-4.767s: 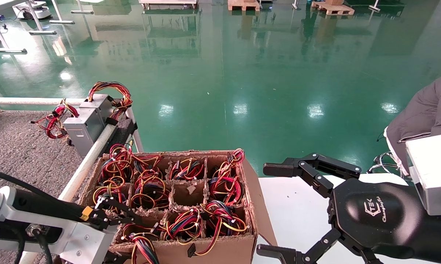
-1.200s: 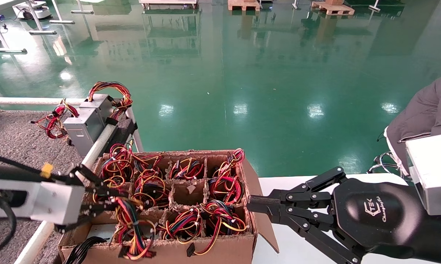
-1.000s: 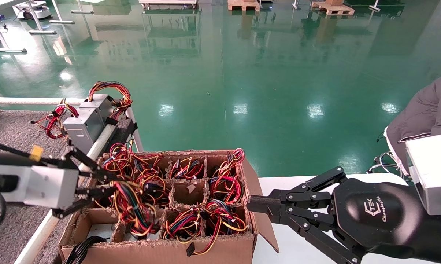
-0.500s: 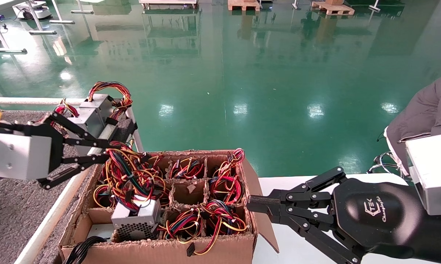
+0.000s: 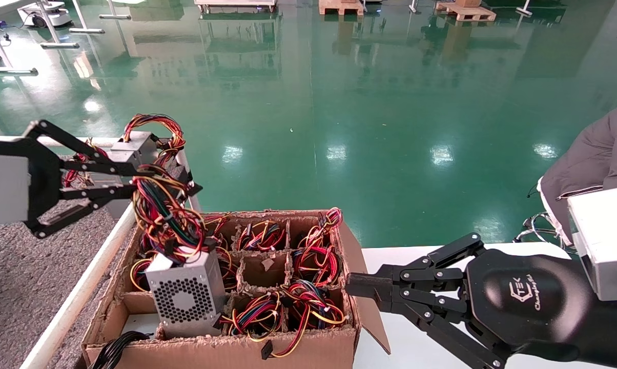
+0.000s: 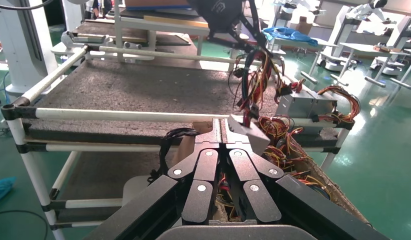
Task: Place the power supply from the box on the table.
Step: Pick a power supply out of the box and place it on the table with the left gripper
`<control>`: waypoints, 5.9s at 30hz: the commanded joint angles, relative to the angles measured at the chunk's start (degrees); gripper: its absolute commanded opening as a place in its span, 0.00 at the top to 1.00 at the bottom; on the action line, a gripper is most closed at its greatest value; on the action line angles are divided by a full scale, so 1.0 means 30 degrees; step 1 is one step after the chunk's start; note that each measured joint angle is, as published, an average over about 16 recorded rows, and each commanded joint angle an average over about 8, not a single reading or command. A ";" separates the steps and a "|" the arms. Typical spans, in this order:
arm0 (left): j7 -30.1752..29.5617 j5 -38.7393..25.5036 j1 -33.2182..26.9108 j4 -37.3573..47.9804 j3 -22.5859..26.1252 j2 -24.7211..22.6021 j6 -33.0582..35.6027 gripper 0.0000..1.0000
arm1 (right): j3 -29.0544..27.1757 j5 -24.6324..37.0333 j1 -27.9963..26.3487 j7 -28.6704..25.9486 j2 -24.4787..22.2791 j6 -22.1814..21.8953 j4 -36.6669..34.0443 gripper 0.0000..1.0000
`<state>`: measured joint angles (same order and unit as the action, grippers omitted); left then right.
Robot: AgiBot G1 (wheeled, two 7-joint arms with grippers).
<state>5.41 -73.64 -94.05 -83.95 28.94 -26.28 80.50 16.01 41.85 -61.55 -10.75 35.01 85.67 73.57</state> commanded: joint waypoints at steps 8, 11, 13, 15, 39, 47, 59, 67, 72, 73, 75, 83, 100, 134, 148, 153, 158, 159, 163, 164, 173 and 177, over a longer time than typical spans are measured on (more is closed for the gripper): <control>0.0235 -0.0230 -0.0521 -0.0006 -0.0516 0.0141 -0.0410 1.00 | 0.0000 0.0000 0.0000 0.0000 0.0000 0.0000 0.0000 1.00; 0.0333 -0.0464 -0.0776 -0.0009 -0.0652 0.0085 -0.0543 1.00 | 0.0000 0.0000 0.0000 0.0000 0.0000 0.0000 0.0000 1.00; 0.0386 -0.0619 -0.0972 -0.0011 -0.0746 0.0037 -0.0603 1.00 | 0.0000 0.0000 0.0000 0.0000 0.0000 0.0000 0.0000 1.00; 0.0427 -0.0772 -0.1202 -0.0013 -0.0846 -0.0012 -0.0644 1.00 | 0.0000 0.0000 0.0000 0.0000 0.0000 0.0000 0.0000 1.00; -0.0027 -0.2697 -0.3581 0.0139 -0.1573 0.0088 -0.1105 1.00 | 0.0000 0.0000 0.0000 0.0000 0.0000 0.0000 0.0000 1.00; -0.0177 -0.3574 -0.3553 0.0667 -0.1046 0.0508 -0.1860 1.00 | 0.0000 0.0000 0.0000 0.0000 0.0000 0.0000 0.0000 1.00; -0.0284 -0.5153 -0.3471 0.2047 0.0280 0.0781 -0.3163 1.00 | 0.0000 0.0000 0.0000 0.0000 0.0000 0.0000 0.0000 1.00; -0.0270 -0.6330 -0.3547 0.3510 0.1420 0.0585 -0.3934 1.00 | 0.0000 0.0000 0.0000 0.0000 0.0000 0.0000 0.0000 1.00; -0.0306 -0.7220 -0.3902 0.4576 0.2247 0.0138 -0.4281 1.00 | 0.0000 0.0000 0.0000 0.0000 0.0000 0.0000 0.0000 1.00; -0.0327 -0.7410 -0.4009 0.4795 0.2416 0.0020 -0.4317 1.00 | 0.0000 0.0000 0.0000 0.0000 0.0000 0.0000 0.0000 1.00; -0.0376 -0.7793 -0.4253 0.5246 0.2761 -0.0240 -0.4350 1.00 | 0.0000 0.0000 0.0000 0.0000 0.0000 0.0000 0.0000 1.00; -0.0427 -0.8935 -0.5158 0.6889 0.3926 -0.1223 -0.4155 1.00 | 0.0000 0.0000 0.0000 0.0000 0.0000 0.0000 0.0000 1.00; 0.0177 -0.9797 -0.6047 0.9297 0.5023 -0.2498 -0.3687 1.00 | 0.0000 0.0000 0.0000 0.0000 0.0000 0.0000 0.0000 1.00; 0.1078 -0.9464 -0.5600 1.0123 0.5678 -0.3388 -0.3108 1.00 | 0.0000 0.0000 0.0000 0.0000 0.0000 0.0000 0.0000 1.00; 0.1361 -0.8854 -0.5296 0.9812 0.5725 -0.3196 -0.2758 1.00 | 0.0000 0.0000 0.0000 0.0000 0.0000 0.0000 0.0000 1.00; 0.1430 -0.8526 -0.5187 0.9685 0.5736 -0.3025 -0.2637 1.00 | 0.0000 0.0000 0.0000 0.0000 0.0000 0.0000 0.0000 1.00; 0.1525 -0.8042 -0.5031 0.9543 0.5789 -0.2806 -0.2505 1.00 | 0.0000 0.0000 0.0000 0.0000 0.0000 0.0000 0.0000 1.00; 0.1547 -0.7930 -0.4995 0.9511 0.5807 -0.2757 -0.2475 1.00 | 0.0000 0.0000 0.0000 0.0000 0.0000 0.0000 0.0000 1.00; 0.1632 -0.7462 -0.4850 0.9366 0.5896 -0.2551 -0.2341 1.00 | 0.0000 0.0000 0.0000 0.0000 0.0000 0.0000 0.0000 1.00; 0.1648 -0.7351 -0.4817 0.9327 0.5921 -0.2501 -0.2306 1.00 | 0.0000 0.0000 0.0000 0.0000 0.0000 0.0000 0.0000 1.00; 0.1612 -0.6729 -0.4687 0.8980 0.6090 -0.2204 -0.2015 1.00 | 0.0000 0.0000 0.0000 0.0000 0.0000 0.0000 0.0000 1.00; 0.1519 -0.6629 -0.4678 0.8808 0.6134 -0.2122 -0.1935 1.00 | 0.0000 0.0000 0.0000 0.0000 0.0000 0.0000 0.0000 1.00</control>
<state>9.90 -93.62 -108.05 -57.53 47.32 -32.67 74.60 16.01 41.85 -61.55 -10.75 35.01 85.67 73.57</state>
